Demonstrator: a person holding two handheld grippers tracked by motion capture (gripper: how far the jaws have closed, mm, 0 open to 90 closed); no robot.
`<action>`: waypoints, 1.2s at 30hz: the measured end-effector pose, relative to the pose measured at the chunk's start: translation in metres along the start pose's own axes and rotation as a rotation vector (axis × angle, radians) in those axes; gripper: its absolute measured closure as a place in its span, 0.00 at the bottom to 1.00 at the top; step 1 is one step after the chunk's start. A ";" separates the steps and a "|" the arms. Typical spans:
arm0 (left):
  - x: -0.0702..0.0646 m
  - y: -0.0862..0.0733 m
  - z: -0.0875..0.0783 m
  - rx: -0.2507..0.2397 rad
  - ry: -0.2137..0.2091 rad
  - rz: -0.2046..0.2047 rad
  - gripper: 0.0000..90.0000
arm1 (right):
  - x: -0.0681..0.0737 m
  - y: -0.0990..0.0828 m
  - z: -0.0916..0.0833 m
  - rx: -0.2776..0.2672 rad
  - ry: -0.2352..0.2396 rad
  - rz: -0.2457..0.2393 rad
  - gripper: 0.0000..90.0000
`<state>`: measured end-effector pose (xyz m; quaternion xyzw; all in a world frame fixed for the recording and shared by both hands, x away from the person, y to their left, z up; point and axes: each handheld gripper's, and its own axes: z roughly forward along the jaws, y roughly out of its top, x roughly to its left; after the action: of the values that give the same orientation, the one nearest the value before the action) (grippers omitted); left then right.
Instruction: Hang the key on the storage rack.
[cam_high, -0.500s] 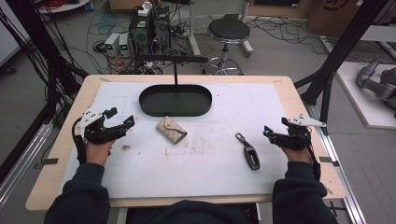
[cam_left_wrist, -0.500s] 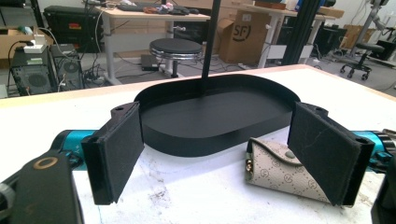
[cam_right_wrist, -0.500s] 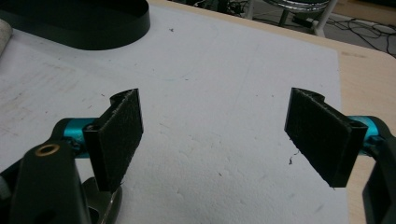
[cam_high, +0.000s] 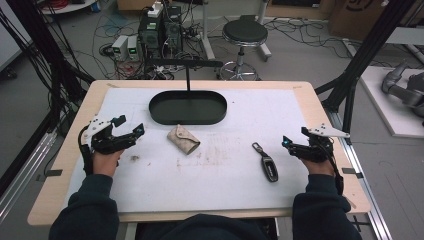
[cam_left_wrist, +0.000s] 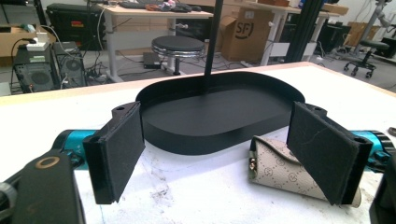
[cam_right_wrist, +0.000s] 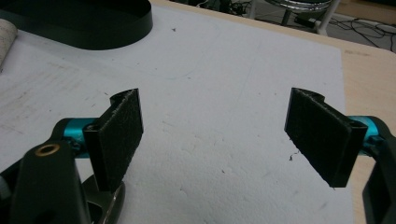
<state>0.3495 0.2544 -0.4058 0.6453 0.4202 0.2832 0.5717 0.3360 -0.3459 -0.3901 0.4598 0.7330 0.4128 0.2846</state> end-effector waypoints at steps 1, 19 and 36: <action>0.000 0.000 0.000 0.002 -0.003 0.000 0.21 | 0.001 0.000 0.000 0.010 -0.010 0.001 0.22; 0.002 -0.002 0.002 0.016 -0.013 -0.013 0.22 | 0.065 -0.020 0.024 0.263 0.086 0.006 0.35; 0.001 -0.003 0.004 0.037 -0.018 -0.014 0.22 | 0.060 -0.019 0.034 0.304 0.074 -0.129 0.56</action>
<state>0.3530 0.2535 -0.4093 0.6554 0.4245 0.2655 0.5655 0.3299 -0.2836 -0.4256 0.4339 0.8250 0.2946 0.2107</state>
